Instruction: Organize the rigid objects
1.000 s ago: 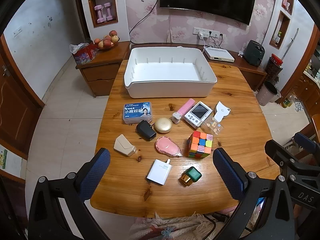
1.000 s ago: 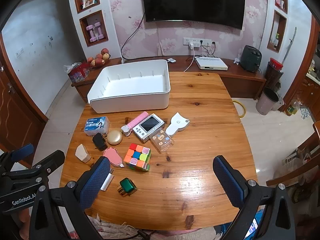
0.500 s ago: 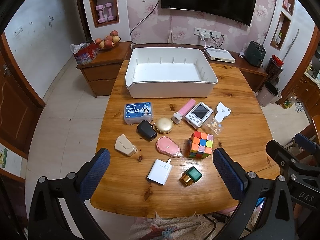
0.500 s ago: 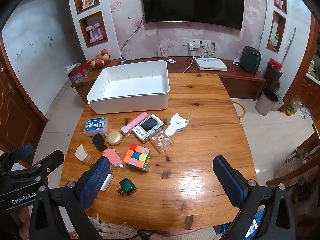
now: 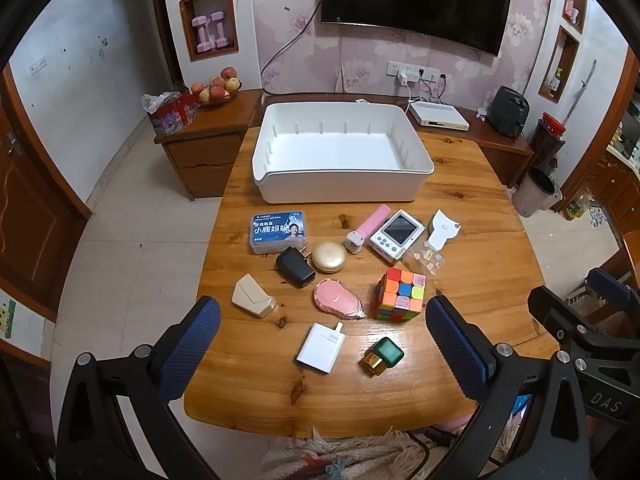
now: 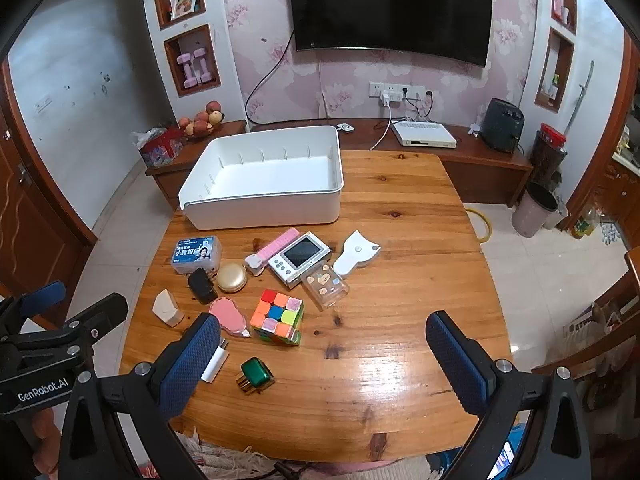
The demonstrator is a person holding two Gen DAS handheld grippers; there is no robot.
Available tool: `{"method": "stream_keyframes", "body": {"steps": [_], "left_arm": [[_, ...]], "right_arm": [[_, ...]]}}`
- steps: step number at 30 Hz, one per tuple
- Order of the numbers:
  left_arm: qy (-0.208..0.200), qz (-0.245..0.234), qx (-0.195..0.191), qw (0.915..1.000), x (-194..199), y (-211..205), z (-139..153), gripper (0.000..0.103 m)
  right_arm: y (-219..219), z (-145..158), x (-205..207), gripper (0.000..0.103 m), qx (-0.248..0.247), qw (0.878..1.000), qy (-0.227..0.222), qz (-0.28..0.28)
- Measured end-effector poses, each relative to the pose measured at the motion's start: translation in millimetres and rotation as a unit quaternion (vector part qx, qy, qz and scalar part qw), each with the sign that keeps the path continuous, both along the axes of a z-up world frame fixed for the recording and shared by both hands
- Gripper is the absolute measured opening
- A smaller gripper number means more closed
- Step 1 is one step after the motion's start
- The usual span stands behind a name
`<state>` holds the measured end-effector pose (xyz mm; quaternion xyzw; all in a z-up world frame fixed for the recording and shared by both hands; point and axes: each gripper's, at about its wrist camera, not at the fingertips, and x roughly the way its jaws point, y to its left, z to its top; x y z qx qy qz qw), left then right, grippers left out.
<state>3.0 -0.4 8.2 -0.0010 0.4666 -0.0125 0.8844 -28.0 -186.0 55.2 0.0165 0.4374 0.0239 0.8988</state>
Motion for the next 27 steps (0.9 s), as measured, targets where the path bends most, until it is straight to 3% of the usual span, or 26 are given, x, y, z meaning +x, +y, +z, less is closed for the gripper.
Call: {"method": "stream_keyframes", "body": {"steps": [27], "left_arm": [[-0.006, -0.001, -0.006, 1.0, -3, 5, 10, 0.102]], "right_arm": [[4, -1, -11, 0.103, -0.003, 1.0, 0.004, 0.009]]}}
